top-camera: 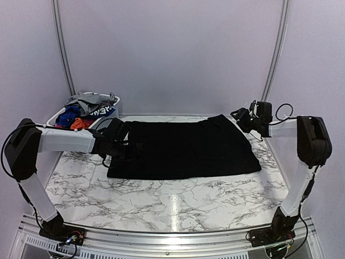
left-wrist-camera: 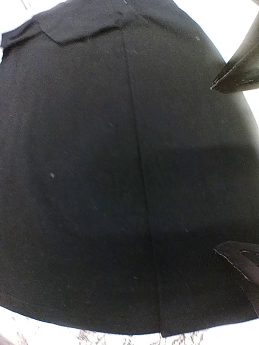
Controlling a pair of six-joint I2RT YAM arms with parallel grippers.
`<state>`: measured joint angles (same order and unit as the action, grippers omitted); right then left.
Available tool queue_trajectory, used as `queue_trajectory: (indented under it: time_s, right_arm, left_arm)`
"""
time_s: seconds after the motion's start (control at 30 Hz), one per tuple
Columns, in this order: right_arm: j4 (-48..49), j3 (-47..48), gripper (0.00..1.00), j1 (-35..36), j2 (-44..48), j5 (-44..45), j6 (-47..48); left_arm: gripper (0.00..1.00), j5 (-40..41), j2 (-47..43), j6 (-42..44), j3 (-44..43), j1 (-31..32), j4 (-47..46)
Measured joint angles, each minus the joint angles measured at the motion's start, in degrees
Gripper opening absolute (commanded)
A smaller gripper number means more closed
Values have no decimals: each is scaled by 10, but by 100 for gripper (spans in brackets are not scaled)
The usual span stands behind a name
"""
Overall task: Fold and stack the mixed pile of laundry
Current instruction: Smooth out the 1/3-folded T-shirt at the center of the board, then move the 1/3-folded T-shirt to the center of the board.
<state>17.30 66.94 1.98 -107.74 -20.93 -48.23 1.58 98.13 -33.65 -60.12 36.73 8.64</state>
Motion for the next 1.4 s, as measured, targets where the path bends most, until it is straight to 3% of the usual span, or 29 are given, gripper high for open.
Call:
queue_trajectory:
  time_s: [0.3, 0.7, 1.0, 1.13, 1.27, 1.4]
  right_arm:
    - [-172, -92, 58, 2, 119, -32, 119]
    - [-281, -236, 54, -8, 166, -3, 98]
    - [-370, -327, 54, -26, 303, 43, 50]
    - [-426, -358, 55, -27, 368, 43, 48]
    - [-456, -356, 55, -28, 401, 19, 70]
    - [-434, -315, 55, -28, 387, -13, 100]
  left_arm:
    - [99, 4, 33, 58, -4, -2, 66]
    - [95, 21, 58, 65, -7, -2, 90]
    - [90, 6, -42, 29, 119, 6, 47]
    - [93, -9, -97, 14, 169, 25, 56]
    - [97, -28, -133, 14, 177, 35, 111]
    - [97, -30, -124, 21, 128, 26, 179]
